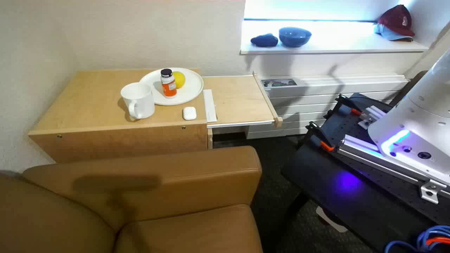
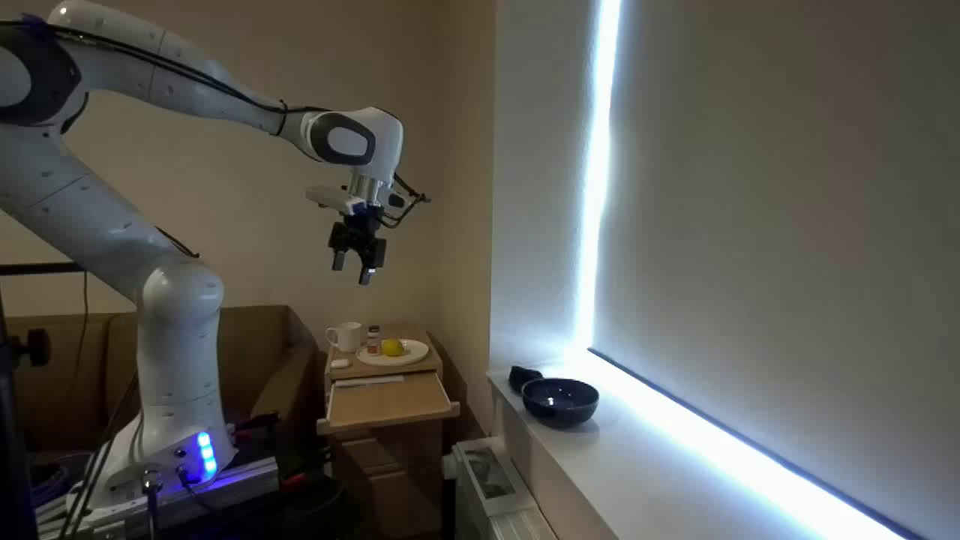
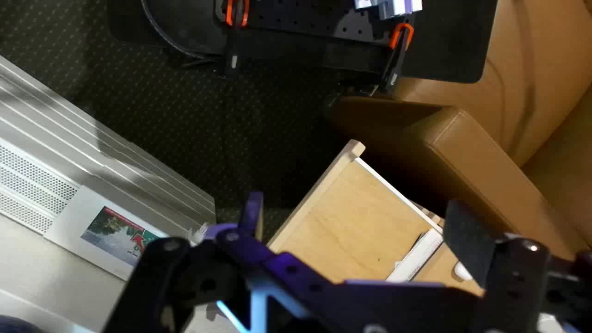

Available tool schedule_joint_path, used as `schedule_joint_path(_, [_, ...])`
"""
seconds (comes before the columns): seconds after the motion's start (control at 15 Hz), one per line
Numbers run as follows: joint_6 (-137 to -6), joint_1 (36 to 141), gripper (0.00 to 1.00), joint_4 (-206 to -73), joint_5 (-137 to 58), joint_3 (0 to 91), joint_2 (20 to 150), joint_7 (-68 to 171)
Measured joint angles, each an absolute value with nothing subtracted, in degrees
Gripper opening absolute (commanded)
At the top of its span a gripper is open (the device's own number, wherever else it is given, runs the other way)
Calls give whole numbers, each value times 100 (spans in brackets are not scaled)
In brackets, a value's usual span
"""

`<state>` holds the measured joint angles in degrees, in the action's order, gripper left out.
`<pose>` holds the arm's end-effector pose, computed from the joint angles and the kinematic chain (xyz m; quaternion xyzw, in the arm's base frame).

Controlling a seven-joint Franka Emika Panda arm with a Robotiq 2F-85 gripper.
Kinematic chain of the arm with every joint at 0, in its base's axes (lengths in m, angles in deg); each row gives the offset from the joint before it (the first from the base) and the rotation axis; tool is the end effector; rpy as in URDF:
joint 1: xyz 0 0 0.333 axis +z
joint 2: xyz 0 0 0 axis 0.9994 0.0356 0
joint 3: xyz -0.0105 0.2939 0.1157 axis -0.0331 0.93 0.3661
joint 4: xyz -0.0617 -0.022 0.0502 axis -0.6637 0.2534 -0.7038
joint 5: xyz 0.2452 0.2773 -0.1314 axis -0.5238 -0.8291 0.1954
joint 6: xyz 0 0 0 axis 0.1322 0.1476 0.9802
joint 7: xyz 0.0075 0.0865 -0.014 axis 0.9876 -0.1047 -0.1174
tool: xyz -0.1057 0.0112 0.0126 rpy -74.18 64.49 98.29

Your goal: Close the first top drawer

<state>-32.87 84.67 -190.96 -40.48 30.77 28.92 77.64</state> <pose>0.3041 -0.1322 0.4828 -0.9916 -0.0455 0.0522 0.1093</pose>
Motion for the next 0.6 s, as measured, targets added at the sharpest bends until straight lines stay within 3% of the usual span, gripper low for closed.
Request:
schedule_joint_path(0.27, [-3437, 8465, 100, -19163, -4060, 3114, 3017, 7542])
schedule_joint_path(0.6, [-5324, 8399, 100, -19932, -4268, 3329, 4312, 6197])
